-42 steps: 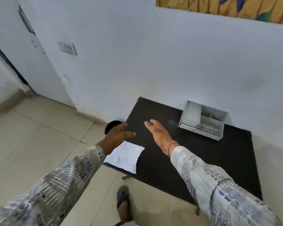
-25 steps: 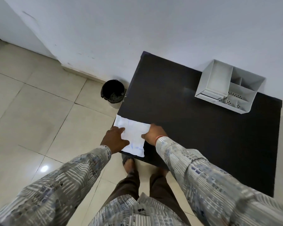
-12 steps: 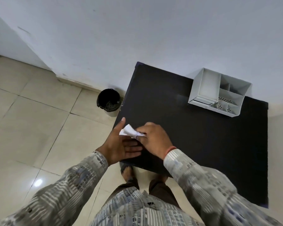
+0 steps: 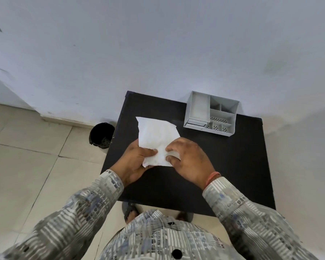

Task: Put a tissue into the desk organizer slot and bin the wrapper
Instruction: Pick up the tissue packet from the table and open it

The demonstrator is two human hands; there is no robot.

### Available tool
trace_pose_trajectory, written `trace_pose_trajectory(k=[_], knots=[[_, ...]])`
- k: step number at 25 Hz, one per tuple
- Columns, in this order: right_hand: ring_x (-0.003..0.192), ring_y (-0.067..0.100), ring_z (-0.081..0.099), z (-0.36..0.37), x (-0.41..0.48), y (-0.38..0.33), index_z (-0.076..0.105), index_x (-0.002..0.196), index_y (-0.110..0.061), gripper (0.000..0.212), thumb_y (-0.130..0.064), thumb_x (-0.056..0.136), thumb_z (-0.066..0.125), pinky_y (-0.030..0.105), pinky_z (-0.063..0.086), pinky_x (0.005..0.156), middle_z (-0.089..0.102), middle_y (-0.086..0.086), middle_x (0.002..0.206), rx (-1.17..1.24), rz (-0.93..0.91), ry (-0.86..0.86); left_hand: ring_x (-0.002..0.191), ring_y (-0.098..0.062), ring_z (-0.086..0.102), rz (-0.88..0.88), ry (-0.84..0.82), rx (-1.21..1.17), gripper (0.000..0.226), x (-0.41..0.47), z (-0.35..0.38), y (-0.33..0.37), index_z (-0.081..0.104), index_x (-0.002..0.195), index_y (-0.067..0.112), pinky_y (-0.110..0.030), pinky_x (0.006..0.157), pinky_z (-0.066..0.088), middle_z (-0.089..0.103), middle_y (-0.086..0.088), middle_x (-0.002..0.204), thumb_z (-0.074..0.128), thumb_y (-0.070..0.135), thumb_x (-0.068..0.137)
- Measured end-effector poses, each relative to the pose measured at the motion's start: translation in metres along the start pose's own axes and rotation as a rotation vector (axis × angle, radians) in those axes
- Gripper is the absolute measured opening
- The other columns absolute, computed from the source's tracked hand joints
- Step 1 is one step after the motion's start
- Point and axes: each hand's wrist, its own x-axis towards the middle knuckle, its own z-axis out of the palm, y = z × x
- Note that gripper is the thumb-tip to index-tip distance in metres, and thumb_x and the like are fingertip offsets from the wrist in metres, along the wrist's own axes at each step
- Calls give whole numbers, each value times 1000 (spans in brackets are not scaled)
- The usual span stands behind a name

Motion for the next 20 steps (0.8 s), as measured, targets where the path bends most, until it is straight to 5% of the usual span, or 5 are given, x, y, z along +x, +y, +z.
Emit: trace_pose_trajectory(k=[8,13,15,18,20], knots=[[130,10,55,-65,-73,46,71,97,-26,3,-25,95,70,32,44,114,69,-7,131,63,-145,-25,118,-40,69,-25,132,-34,54,-6,77,-26,60,140,16,-50,86,65,72,-13,132,58,-13,95],[151,15,39,-78,-94,68,48,148,-31,66,-44,89,74,35,32,124,42,-6,165,-95,-151,-13,115,-40,73,-5,129,19,48,-22,121,-39,62,139,10,-50,85,65,76,-16,126,59,-10,95],[142,20,52,-71,-85,77,52,152,-26,60,-30,95,70,38,40,122,55,-1,157,-65,-180,41,115,-38,74,34,95,37,34,-30,139,-44,64,137,9,-54,95,62,77,-18,125,60,13,103],[101,16,73,-69,-82,103,75,126,-16,26,-16,101,65,32,55,91,80,5,119,452,-24,193,109,-33,76,160,219,128,50,-37,144,-48,71,128,15,-52,94,61,79,-13,120,50,54,106],[105,23,77,-72,-87,120,74,125,-9,24,-12,106,60,40,59,91,81,10,118,1124,151,51,104,-26,78,217,341,304,41,-38,133,-50,71,129,16,-45,89,64,80,-8,118,55,46,106]])
